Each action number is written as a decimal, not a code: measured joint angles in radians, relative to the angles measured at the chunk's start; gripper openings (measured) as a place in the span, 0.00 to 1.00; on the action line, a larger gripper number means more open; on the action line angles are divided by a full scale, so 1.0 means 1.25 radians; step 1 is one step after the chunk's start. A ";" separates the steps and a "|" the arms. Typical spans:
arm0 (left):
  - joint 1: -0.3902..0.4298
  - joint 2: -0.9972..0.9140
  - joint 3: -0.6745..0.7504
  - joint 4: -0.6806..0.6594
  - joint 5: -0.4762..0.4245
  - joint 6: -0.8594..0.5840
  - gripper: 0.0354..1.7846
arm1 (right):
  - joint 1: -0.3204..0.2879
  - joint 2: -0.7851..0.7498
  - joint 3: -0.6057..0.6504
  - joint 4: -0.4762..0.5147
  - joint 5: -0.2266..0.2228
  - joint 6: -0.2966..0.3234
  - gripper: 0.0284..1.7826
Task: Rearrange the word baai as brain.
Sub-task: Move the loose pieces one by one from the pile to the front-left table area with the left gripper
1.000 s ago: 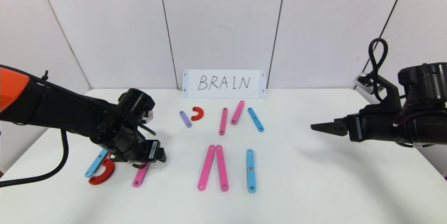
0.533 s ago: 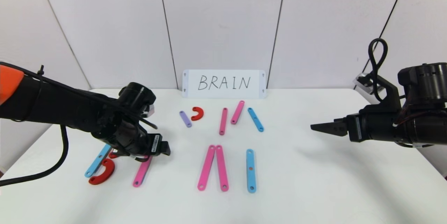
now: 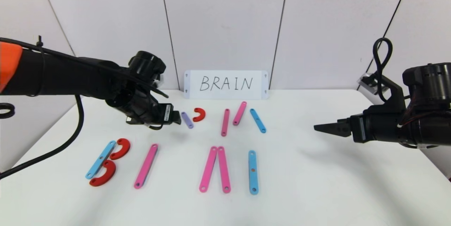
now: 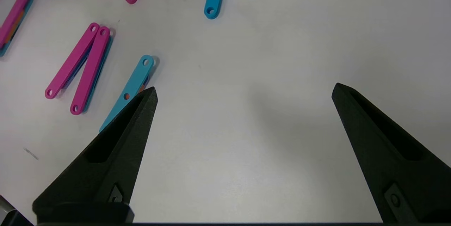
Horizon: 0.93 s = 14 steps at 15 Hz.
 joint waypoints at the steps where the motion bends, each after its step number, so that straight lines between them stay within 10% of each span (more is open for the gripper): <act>1: -0.008 0.024 -0.040 0.005 0.018 0.000 0.98 | 0.000 0.000 0.000 0.000 -0.001 0.000 0.97; 14: -0.092 0.273 -0.338 -0.004 0.078 -0.006 0.98 | 0.000 -0.001 0.002 0.000 -0.001 0.000 0.97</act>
